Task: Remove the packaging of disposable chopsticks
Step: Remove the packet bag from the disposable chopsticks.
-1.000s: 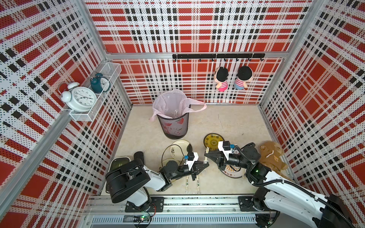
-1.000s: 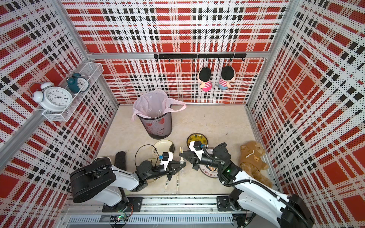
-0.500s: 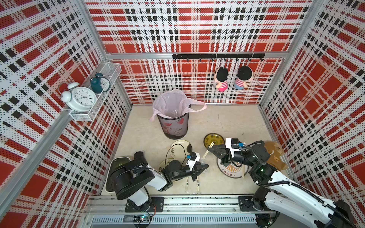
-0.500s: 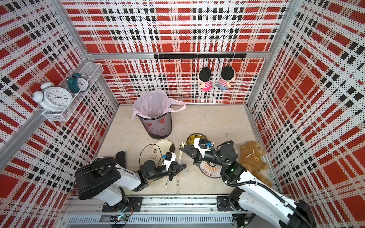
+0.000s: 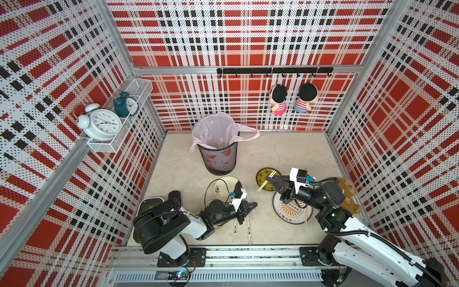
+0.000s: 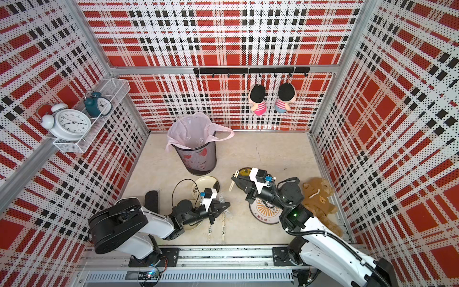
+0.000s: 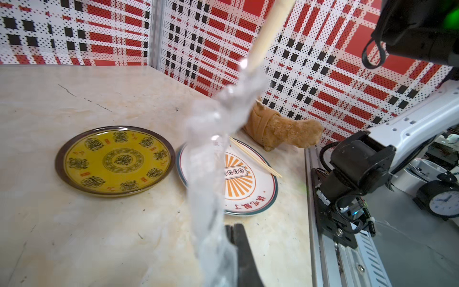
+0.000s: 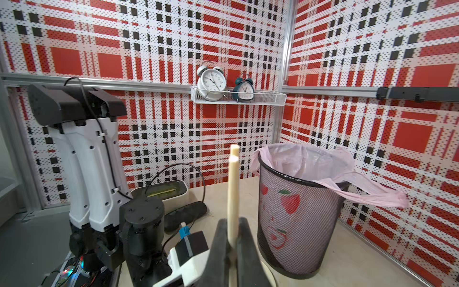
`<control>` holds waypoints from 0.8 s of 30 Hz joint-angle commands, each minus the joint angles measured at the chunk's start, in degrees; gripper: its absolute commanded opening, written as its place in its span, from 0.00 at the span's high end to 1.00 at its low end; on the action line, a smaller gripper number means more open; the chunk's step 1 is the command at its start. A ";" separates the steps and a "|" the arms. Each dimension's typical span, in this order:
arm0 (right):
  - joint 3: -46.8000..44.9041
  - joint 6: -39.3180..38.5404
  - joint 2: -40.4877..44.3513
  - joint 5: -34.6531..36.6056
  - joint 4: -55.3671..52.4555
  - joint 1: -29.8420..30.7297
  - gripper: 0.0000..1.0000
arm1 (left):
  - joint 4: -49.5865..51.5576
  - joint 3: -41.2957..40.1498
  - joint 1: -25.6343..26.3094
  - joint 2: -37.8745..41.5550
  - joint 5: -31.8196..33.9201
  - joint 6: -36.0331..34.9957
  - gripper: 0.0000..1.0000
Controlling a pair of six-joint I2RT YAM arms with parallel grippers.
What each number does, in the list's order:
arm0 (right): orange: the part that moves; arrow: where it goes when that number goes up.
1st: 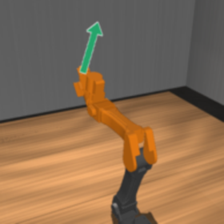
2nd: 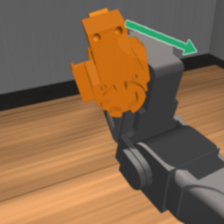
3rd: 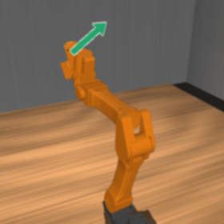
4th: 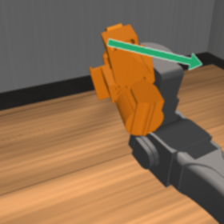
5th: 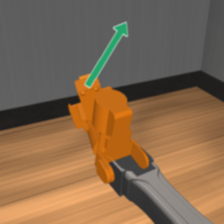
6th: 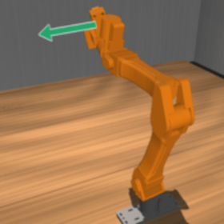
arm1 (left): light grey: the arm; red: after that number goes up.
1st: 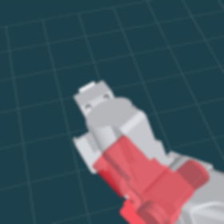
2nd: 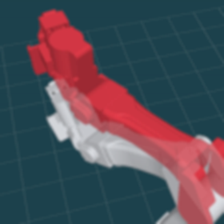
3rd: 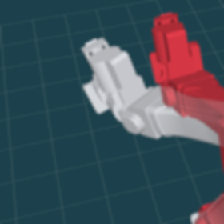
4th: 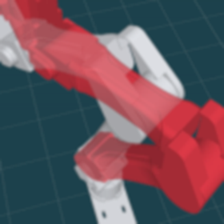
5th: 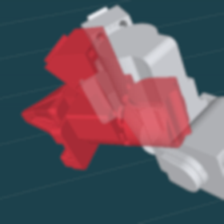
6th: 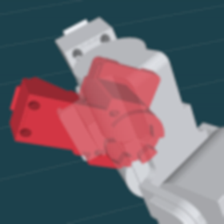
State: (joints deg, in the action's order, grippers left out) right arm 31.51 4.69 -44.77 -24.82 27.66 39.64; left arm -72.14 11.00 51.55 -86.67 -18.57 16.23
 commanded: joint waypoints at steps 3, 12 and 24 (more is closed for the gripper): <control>2.72 0.50 -0.47 3.24 0.04 -0.90 1.00 | 5.89 0.55 -0.81 5.90 3.08 -0.32 0.96; -0.26 1.07 -3.91 11.00 -3.13 -0.96 1.00 | 39.96 21.77 -3.49 26.64 29.76 -4.79 0.99; -2.34 3.30 -3.72 9.01 -4.27 -2.94 1.00 | 61.58 61.60 -26.54 5.75 39.67 -3.30 1.00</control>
State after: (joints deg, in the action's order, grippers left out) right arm 30.30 7.60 -49.78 -14.70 22.98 37.21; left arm -20.64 66.67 26.48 -75.88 15.99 14.63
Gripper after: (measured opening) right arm 0.068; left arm 0.047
